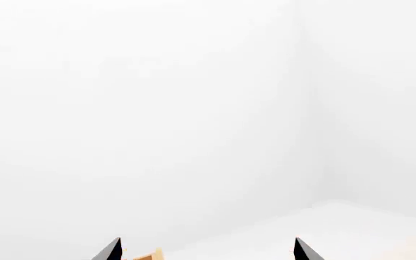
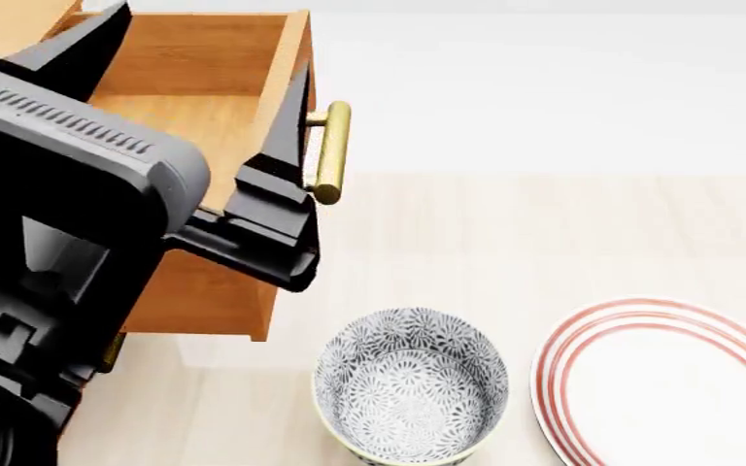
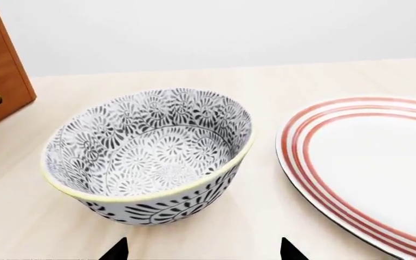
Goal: Open the top drawer of the cabinet.
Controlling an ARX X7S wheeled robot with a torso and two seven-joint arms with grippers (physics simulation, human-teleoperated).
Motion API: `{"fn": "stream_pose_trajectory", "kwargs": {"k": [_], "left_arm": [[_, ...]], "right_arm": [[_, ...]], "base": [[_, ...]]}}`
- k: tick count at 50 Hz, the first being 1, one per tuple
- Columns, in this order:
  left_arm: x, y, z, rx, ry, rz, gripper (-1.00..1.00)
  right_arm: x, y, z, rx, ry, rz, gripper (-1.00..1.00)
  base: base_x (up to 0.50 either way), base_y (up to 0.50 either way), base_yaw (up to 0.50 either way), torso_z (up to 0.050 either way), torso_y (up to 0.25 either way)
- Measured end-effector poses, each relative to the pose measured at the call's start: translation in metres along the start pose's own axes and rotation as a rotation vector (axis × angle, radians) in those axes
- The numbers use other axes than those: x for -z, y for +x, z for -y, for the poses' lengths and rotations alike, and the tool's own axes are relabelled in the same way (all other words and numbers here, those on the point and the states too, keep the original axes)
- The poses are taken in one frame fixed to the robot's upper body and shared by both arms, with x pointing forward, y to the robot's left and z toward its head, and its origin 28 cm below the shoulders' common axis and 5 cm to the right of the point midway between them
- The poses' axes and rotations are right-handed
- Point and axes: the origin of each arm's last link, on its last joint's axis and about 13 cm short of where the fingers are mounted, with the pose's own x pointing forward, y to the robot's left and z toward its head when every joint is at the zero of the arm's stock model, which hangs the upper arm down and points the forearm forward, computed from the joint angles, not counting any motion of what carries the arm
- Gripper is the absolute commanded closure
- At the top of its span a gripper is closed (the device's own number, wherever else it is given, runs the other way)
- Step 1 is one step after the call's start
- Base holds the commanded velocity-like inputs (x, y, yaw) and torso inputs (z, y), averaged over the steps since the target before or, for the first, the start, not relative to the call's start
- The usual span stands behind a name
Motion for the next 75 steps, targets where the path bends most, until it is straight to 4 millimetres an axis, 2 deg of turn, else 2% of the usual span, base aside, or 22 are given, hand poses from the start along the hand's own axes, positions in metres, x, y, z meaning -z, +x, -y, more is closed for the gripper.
{"fn": "stream_pose_trajectory", "kwargs": {"k": [19,31,39,48,53,59,69,75], "left_arm": [[0.062,-0.037,0.004,0.015,0.066,0.071,-1.0],[0.106,-0.058,-0.008,-0.085,0.16,0.102,-1.0],[0.135,-0.082,-0.012,-0.142,0.23,0.13,-1.0],[0.158,-0.105,-0.015,-0.217,0.27,0.143,-1.0],[0.167,-0.114,-0.019,-0.28,0.295,0.173,-1.0],[0.17,-0.118,-0.027,-0.416,0.33,0.239,-1.0],[0.162,-0.115,-0.046,-0.733,0.403,0.384,-1.0],[0.151,-0.113,-0.064,-0.919,0.487,0.467,-1.0]], "right_arm": [[-0.001,0.0,0.0,-0.003,0.002,0.005,-1.0],[-0.008,0.004,0.001,0.009,0.029,0.077,-1.0],[-0.014,0.006,0.002,0.021,0.047,0.162,-1.0],[-0.018,0.007,0.003,0.035,0.05,0.232,-1.0],[-0.022,0.008,0.005,0.051,0.066,0.307,-1.0],[-0.034,0.008,0.009,0.103,0.102,0.493,-1.0],[-0.056,0.007,0.02,0.24,0.141,0.82,-1.0],[-0.07,0.009,0.031,0.352,0.152,0.967,-1.0]], "base": [[0.0,0.0,0.0,0.0,0.0],[0.0,0.0,0.0,0.0,0.0],[0.0,0.0,0.0,0.0,0.0],[0.0,0.0,0.0,0.0,0.0],[0.0,0.0,0.0,0.0,0.0],[0.0,0.0,0.0,0.0,0.0],[0.0,0.0,0.0,0.0,0.0],[0.0,0.0,0.0,0.0,0.0]]}}
